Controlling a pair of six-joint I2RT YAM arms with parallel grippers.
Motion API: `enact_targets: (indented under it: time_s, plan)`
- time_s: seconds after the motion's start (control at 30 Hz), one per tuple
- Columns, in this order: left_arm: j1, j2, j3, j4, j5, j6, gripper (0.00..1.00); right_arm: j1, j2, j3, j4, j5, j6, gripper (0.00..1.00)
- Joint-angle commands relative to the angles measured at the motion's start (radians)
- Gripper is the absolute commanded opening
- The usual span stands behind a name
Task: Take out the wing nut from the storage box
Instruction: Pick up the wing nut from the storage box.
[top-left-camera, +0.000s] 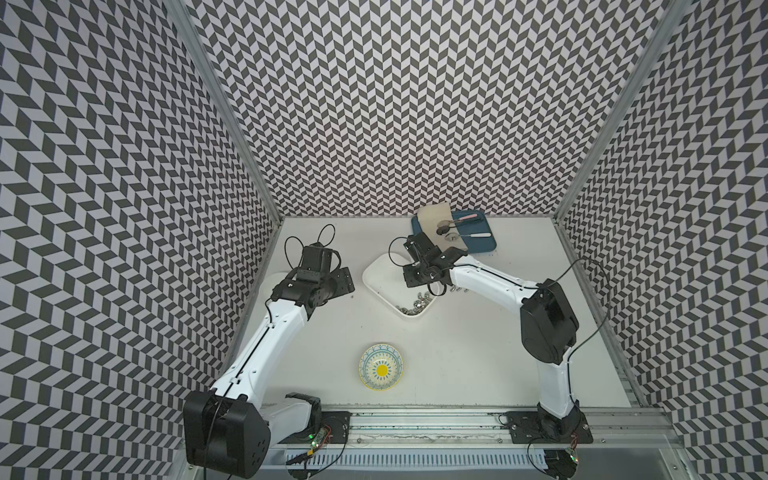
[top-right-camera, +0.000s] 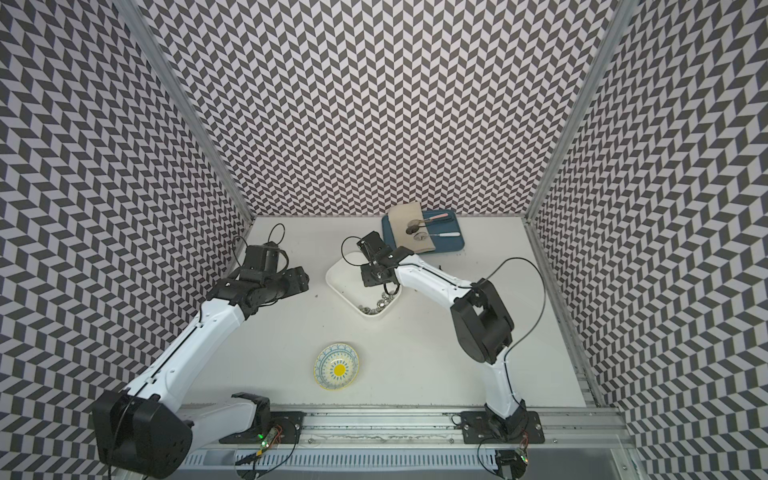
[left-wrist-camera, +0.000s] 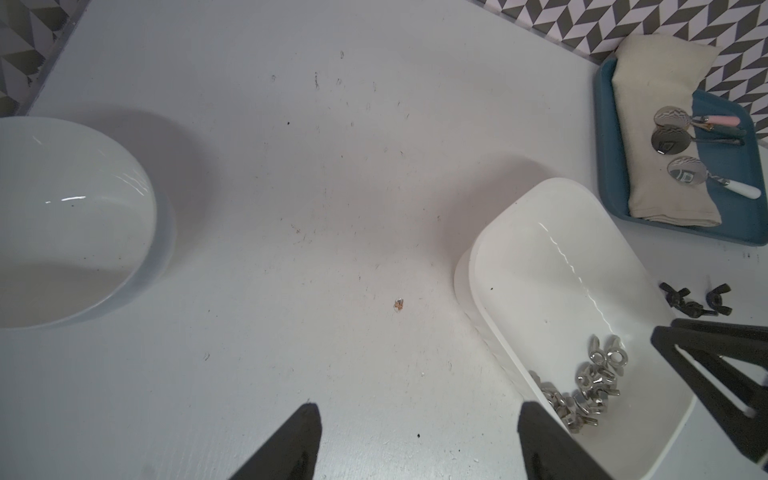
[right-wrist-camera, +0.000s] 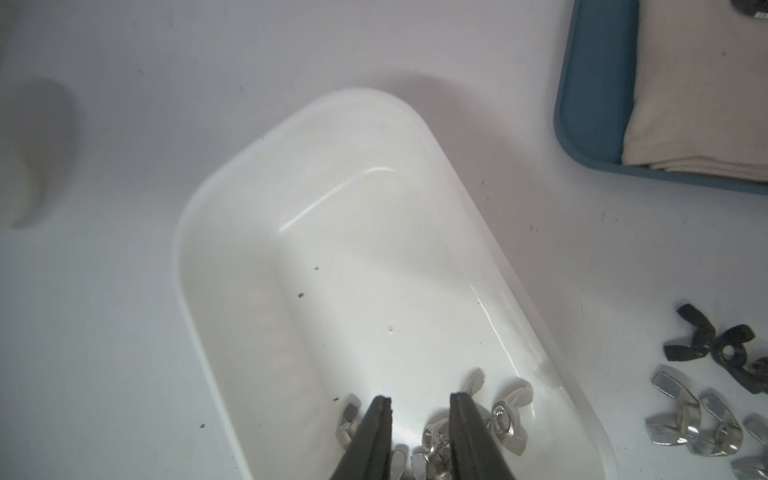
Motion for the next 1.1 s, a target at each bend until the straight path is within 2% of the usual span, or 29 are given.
enact_targets:
  time_s: [0.0, 0.63, 0.87, 1.07]
  plan:
    - [0.006, -0.027, -0.015, 0.019, -0.003, -0.009, 0.79, 0.004, 0.041, 0.013, -0.053, 0.005, -0.028, 0.29]
    - [0.009, -0.033, -0.024, 0.022, 0.0, -0.006, 0.79, 0.015, 0.175, 0.047, -0.123, 0.022, -0.031, 0.31]
    - [0.012, -0.033, -0.024, 0.02, 0.001, 0.0, 0.79, 0.017, 0.201, 0.05, -0.107, 0.0, -0.027, 0.2]
    - [0.017, -0.035, -0.021, 0.016, 0.0, 0.005, 0.79, 0.017, 0.21, 0.069, -0.087, -0.012, -0.02, 0.14]
